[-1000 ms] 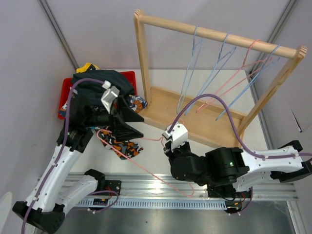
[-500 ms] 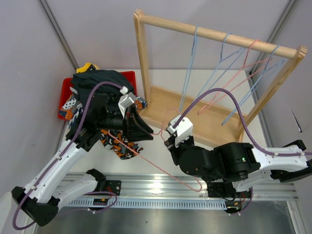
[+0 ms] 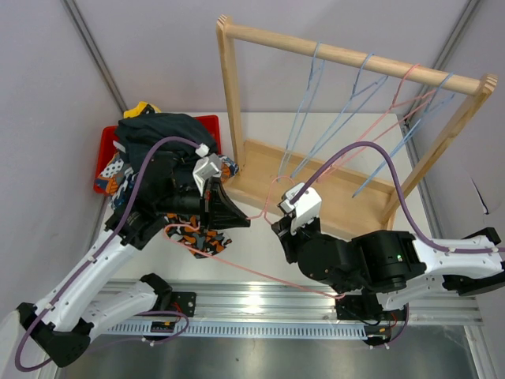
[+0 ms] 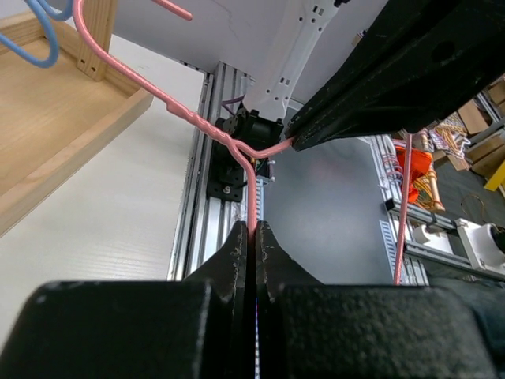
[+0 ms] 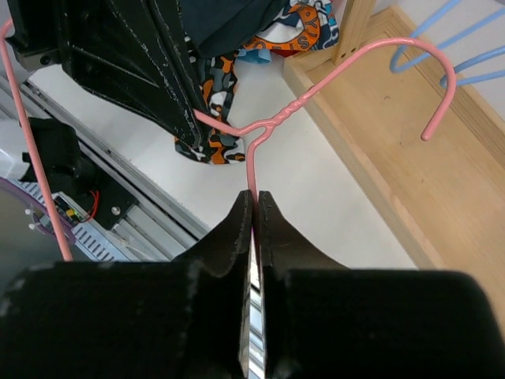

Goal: Remove the shorts from the hanger

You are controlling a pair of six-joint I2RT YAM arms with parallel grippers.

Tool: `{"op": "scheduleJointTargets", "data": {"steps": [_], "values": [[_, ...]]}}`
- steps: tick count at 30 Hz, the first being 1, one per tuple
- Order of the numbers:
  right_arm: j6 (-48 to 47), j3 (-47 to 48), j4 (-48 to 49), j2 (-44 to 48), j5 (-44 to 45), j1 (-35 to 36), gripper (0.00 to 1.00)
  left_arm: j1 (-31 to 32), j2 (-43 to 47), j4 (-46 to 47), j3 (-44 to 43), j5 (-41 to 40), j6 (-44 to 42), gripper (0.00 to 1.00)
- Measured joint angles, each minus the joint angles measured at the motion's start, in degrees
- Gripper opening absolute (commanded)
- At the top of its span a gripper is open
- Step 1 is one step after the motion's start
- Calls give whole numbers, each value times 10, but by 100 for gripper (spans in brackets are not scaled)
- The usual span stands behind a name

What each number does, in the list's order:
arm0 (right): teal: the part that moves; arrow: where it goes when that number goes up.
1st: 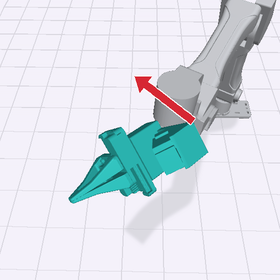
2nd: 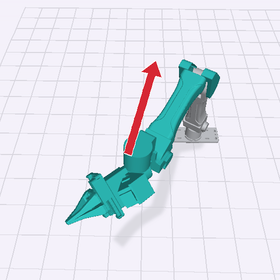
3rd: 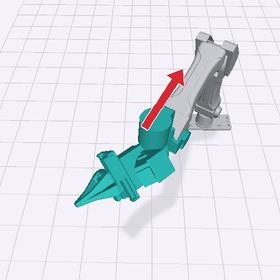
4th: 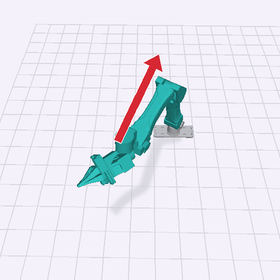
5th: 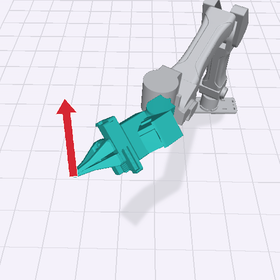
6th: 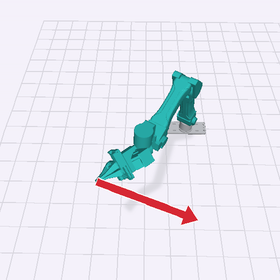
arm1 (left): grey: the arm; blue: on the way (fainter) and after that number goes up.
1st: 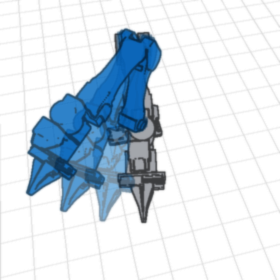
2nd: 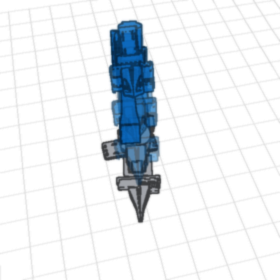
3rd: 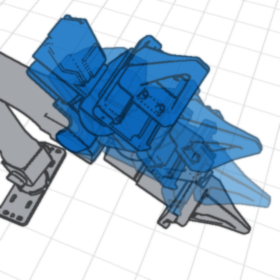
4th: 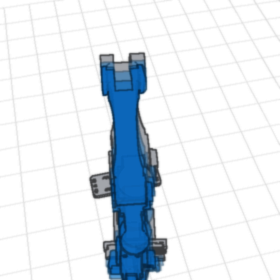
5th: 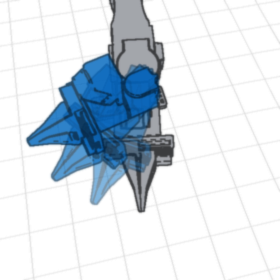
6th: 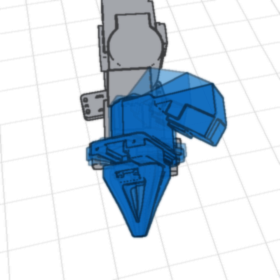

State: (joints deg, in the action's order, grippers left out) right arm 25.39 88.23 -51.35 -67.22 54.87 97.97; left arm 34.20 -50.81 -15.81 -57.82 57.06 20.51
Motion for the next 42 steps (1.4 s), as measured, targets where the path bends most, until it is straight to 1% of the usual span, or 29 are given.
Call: {"op": "scheduleJointTargets", "data": {"steps": [1, 2, 3, 4, 5, 6, 15, 18, 21, 26, 29, 31, 33, 36, 39, 42], "values": [[2, -2, 2, 1, 1, -1, 33, 1, 2, -6, -1, -7, -1, 0], [7, -4, 2, 2, 4, -2, 63, 3, 3, -18, -4, -21, -5, 0], [12, -6, 1, 4, 4, -2, 76, 2, 3, -29, -8, -40, -9, 0], [12, -6, -1, 6, 4, -2, 84, 2, 3, -44, -15, -69, -16, 0], [15, -7, -3, 9, 4, -2, 97, 1, 2, -63, -24, -104, -26, 0], [19, -8, -7, 13, 5, -1, 99, 1, 1, -77, -31, -129, -31, 0], [48, -8, -50, 87, 27, 16, 99, 0, 5, -228, -91, -451, -96, 0], [61, -2, -72, 106, 35, 19, 99, 0, 10, -260, -103, -549, -117, 0], [68, 3, -88, 119, 43, 21, 99, 0, 17, -276, -105, -627, -132, 0], [77, 3, -105, 127, 47, 21, 99, 4, 19, -285, -109, -734, -156, 0], [84, 3, -113, 129, 50, 21, 99, 18, 15, -278, -124, -799, -169, 0], [88, 1, -113, 131, 53, 21, 99, 34, 14, -248, -132, -841, -189, 0], [90, -6, -113, 136, 53, 21, 99, 44, 12, -213, -137, -864, -209, 0], [95, -20, -114, 152, 54, 21, 99, 49, -4, -165, -158, -886, -239, 0], [105, -29, -116, 167, 56, 21, 99, 59, -27, -110, -184, -891, -269, 0], [114, -37, -118, 184, 59, 21, 99, 83, -40, -41, -188, -888, -320, 0]]}}
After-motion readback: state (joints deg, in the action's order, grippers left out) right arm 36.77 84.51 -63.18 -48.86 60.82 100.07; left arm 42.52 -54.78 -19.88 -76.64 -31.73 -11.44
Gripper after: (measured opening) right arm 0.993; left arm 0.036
